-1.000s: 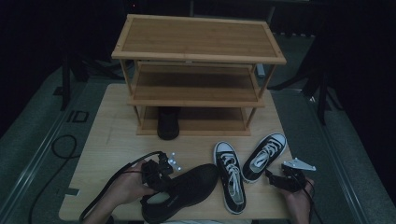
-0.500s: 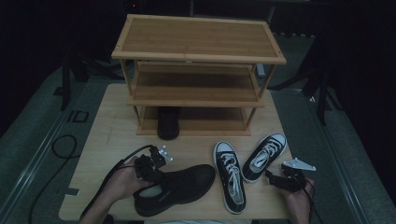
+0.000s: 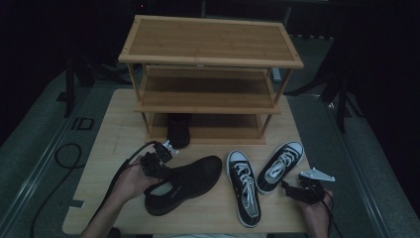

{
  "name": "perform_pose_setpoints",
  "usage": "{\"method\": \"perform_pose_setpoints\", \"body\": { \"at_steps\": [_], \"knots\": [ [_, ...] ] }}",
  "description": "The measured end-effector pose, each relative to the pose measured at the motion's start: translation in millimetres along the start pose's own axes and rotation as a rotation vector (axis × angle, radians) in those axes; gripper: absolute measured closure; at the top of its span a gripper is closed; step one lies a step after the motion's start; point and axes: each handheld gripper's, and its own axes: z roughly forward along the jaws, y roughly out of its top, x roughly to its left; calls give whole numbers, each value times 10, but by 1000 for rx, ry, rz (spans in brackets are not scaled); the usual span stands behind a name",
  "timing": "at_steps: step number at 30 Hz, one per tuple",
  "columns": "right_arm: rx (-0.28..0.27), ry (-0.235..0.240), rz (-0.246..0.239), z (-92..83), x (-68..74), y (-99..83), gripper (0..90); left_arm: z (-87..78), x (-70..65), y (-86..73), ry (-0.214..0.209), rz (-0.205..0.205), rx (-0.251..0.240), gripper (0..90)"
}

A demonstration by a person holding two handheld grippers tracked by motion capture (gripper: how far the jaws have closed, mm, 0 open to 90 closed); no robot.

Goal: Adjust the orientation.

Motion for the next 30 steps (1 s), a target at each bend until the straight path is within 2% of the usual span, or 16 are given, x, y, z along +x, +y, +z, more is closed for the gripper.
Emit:
{"method": "perform_pose_setpoints", "body": {
  "at_steps": [5,10,16,21,26,30],
  "knots": [
    [0,0,0,0,0,0,224,56,111,85,16,-50,-21,879],
    [0,0,0,0,0,0,224,76,201,195,43,-82,-29,880],
    [0,0,0,0,0,0,224,115,291,294,57,-149,-54,880],
    [0,0,0,0,0,0,224,131,316,356,60,-171,-69,881],
    [0,0,0,0,0,0,224,163,360,402,51,-214,-95,880],
    [0,0,0,0,0,0,224,167,374,440,63,-235,-108,880]
  ]
}}
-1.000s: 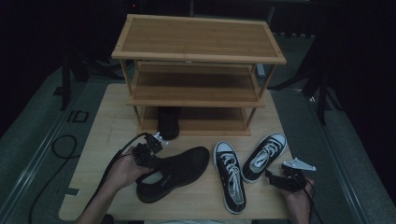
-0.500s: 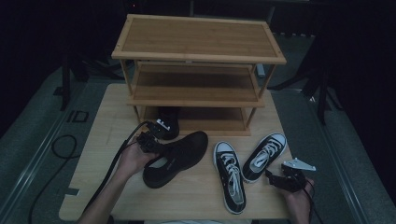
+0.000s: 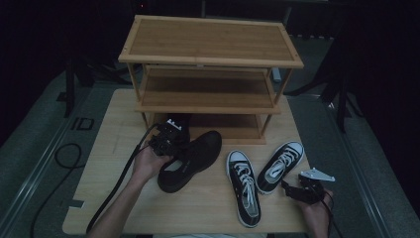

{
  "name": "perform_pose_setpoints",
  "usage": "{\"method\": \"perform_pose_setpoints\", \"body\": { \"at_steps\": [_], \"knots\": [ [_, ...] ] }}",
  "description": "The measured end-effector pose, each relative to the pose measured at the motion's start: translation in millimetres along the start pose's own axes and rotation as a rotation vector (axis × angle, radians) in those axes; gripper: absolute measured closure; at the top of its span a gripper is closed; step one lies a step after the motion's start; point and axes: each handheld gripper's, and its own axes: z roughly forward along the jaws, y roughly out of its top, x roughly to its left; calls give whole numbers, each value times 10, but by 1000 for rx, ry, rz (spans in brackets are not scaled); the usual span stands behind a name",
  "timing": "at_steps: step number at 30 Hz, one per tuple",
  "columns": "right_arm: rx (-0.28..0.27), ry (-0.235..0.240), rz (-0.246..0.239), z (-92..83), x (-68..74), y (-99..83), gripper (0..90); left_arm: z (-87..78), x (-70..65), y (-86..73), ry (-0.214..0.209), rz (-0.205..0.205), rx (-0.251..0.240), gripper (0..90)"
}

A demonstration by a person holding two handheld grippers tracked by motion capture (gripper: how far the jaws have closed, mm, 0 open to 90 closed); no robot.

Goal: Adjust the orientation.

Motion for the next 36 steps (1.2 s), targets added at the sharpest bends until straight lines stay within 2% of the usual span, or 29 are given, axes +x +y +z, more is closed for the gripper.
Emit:
{"method": "perform_pose_setpoints", "body": {
  "at_steps": [5,11,15,20,27,31,34,36],
  "knots": [
    [0,0,0,0,0,0,224,11,-10,58,21,-25,-12,880],
    [0,0,0,0,0,0,224,49,-6,87,29,-84,-44,880],
    [0,0,0,0,0,0,224,71,-8,93,32,-90,-51,879],
    [0,0,0,0,0,0,224,73,-1,86,27,-61,-50,866],
    [0,0,0,-1,0,0,224,-1,-14,59,-12,-16,-61,694],
    [0,0,0,-1,0,0,224,-269,-88,-22,-4,38,-112,646],
    [1,0,0,-1,1,0,224,-436,-113,-107,12,72,-136,671],
    [0,0,0,-1,1,0,225,-519,-106,-174,41,89,-157,800]
  ]
}}
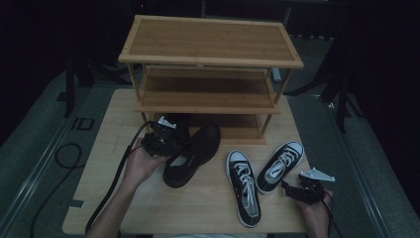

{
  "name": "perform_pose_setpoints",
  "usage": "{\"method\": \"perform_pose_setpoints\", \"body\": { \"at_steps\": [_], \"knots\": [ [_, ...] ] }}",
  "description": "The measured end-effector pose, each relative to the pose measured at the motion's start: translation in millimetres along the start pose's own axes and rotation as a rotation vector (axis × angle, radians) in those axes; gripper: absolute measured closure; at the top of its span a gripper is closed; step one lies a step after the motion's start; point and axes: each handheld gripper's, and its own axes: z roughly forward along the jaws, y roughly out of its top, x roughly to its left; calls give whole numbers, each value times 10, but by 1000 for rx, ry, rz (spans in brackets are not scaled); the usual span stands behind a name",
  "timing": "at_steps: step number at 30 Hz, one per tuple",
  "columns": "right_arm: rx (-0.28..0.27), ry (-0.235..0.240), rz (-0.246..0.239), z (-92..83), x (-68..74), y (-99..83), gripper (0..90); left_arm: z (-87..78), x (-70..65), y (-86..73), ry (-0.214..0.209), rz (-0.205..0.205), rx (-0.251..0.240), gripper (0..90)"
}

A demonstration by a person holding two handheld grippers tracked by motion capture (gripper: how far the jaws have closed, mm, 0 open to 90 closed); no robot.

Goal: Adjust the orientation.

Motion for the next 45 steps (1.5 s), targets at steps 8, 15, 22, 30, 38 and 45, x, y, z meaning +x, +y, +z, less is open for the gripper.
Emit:
{"method": "perform_pose_setpoints", "body": {
  "at_steps": [8,15,22,30,38,45],
  "knots": [
    [-1,0,-1,0,-1,0,224,-139,140,-254,60,-30,13,900],
    [0,0,0,0,1,0,225,80,248,-640,34,-91,89,900],
    [0,0,0,0,1,-1,225,223,179,-875,25,-75,136,900],
    [0,0,0,-1,2,-1,225,413,49,-1007,-8,-49,156,898],
    [0,0,0,-1,1,0,225,385,-94,-1007,2,-21,159,900],
    [0,0,0,0,1,-1,225,421,-250,-980,-41,11,148,899]
  ]
}}
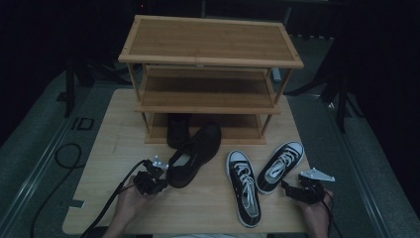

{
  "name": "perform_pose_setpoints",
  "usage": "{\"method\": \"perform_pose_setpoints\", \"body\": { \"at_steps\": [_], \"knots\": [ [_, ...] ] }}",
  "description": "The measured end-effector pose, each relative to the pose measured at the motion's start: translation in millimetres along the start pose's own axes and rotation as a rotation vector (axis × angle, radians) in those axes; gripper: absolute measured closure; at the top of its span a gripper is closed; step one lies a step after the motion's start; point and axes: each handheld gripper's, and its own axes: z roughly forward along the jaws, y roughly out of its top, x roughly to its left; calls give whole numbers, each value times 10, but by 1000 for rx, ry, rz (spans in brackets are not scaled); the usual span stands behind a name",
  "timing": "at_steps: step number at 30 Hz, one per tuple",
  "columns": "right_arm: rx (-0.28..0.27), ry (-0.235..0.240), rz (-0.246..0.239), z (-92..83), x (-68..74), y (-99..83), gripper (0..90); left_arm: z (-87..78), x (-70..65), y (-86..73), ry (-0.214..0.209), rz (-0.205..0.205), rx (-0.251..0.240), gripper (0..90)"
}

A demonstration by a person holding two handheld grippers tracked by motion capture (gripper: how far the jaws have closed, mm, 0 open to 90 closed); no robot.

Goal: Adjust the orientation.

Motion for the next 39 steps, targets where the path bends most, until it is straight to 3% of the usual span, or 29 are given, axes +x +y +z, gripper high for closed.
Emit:
{"method": "perform_pose_setpoints", "body": {
  "at_steps": [5,13,17,26,28,33,36,39],
  "knots": [
    [0,0,0,0,1,0,225,9,-33,14,21,19,5,899],
    [0,0,0,0,0,0,225,81,51,18,114,-2,32,899],
    [0,0,0,0,0,0,225,111,55,9,116,1,35,899],
    [0,0,0,0,0,0,225,170,-107,54,41,50,28,899],
    [0,0,0,0,1,0,225,178,-119,67,44,56,37,899],
    [0,0,0,0,0,0,225,149,-39,95,59,15,25,899],
    [0,0,0,0,0,0,225,144,-51,116,58,22,24,900],
    [0,0,0,0,0,0,225,169,-127,137,4,35,14,900]
  ]
}}
